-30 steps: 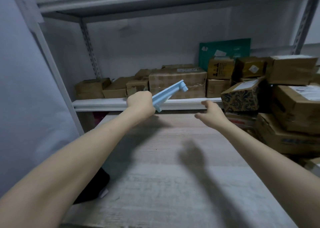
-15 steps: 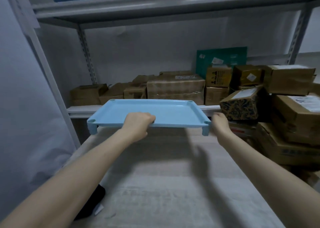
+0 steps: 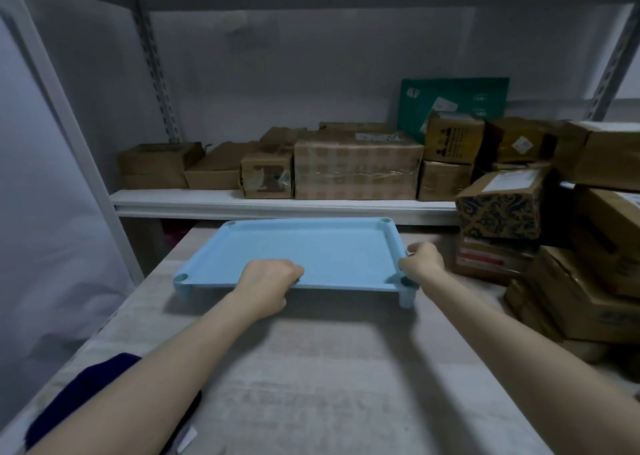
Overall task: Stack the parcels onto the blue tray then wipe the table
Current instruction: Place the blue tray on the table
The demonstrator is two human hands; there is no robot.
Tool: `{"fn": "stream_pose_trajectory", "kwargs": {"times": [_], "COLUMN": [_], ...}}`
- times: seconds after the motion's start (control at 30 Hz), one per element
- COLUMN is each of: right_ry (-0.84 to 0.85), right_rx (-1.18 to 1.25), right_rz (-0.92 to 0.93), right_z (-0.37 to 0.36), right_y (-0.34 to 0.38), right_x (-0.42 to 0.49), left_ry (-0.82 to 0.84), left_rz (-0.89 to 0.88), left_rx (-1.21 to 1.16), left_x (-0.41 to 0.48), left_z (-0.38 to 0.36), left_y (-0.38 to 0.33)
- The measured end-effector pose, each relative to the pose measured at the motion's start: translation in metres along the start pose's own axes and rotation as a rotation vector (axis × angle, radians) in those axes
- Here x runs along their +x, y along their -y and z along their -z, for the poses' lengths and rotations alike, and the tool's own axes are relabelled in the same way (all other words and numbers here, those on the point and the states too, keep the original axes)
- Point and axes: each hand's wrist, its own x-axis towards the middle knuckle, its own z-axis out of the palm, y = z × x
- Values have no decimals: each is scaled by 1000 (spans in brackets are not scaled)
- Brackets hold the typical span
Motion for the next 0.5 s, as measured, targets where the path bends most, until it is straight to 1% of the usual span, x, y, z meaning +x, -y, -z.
{"fn": "stream_pose_trajectory", "kwargs": {"times": [0.1,0.27,0.4,0.5], "right_ry": [-19,-53,-104,-120], "right_rx": [-114,-258,-364,-418], "right_rz": [-24,-67,-61,-62], "right_z": [1,15,35,48], "right_y": [-4,-13,-24,-35], "right_x": [7,15,16,15], "left_ry": [10,73,89,154], "left_rz": [-29,-121,-151,-179], "left_rx": [-21,-40,-104,-134], "left_x": [11,30,42,50], "left_z": [-4,0,5,9], "left_y": [-10,-38,-61,-77]}}
